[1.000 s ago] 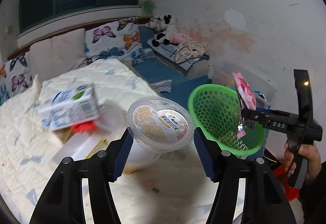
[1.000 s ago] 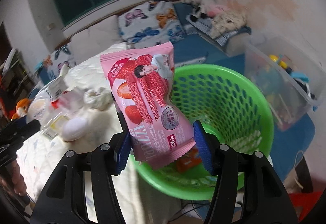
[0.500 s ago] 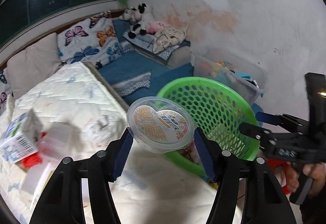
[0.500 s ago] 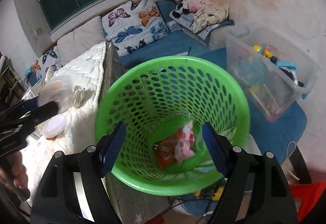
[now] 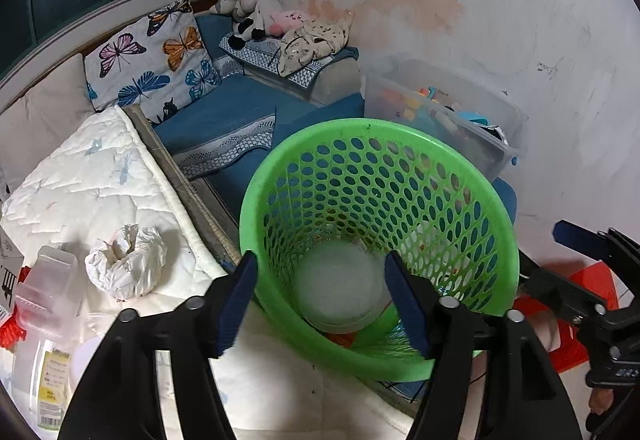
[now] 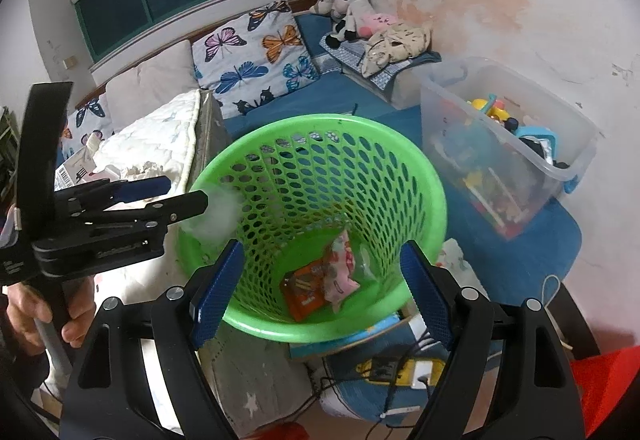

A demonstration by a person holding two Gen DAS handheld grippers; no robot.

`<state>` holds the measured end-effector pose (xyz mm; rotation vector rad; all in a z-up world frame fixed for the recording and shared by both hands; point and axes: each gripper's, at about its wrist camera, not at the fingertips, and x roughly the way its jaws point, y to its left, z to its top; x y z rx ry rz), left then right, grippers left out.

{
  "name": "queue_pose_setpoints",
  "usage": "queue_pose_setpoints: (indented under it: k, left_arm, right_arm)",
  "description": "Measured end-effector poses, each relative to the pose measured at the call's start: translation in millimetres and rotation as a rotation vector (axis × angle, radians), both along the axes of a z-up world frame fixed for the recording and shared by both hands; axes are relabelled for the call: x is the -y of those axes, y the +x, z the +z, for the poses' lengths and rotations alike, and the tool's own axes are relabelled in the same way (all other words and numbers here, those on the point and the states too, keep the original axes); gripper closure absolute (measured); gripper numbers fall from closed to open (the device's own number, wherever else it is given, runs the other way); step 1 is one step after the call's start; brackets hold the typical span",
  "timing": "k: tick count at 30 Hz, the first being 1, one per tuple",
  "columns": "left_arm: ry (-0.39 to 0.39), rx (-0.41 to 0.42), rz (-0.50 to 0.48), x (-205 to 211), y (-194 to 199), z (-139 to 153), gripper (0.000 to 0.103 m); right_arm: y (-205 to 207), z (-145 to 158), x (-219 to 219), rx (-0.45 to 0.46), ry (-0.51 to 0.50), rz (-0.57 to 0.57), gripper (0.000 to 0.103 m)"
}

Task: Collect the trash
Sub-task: 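Move both grippers back over the bed toward the remaining trash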

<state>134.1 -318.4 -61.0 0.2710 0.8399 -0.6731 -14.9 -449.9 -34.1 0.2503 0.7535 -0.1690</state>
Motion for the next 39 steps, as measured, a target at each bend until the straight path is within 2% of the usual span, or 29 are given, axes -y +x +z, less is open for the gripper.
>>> queue_pose_setpoints:
  k: [4, 13, 26, 39]
  left_arm:
    - [0.001, 0.000, 0.004, 2, 0, 0, 0.028]
    - [-0.022, 0.026, 0.006, -15, -8, 11, 0.025]
    - [-0.016, 0.095, 0.131, -89, -18, 30, 0.025]
    - [-0.017, 0.109, 0.323, -193, -22, 32, 0.025]
  right_arm:
    - [-6, -1, 2, 0.002, 0.005, -0.012, 0.023]
    - [-5, 3, -6, 0.010, 0.012, 0.006, 0.021]
    - [14, 11, -52, 0.025, 0.012, 0.110, 0.019]
    - [47, 15, -127, 0.021, 0.007, 0.291, 0.018]
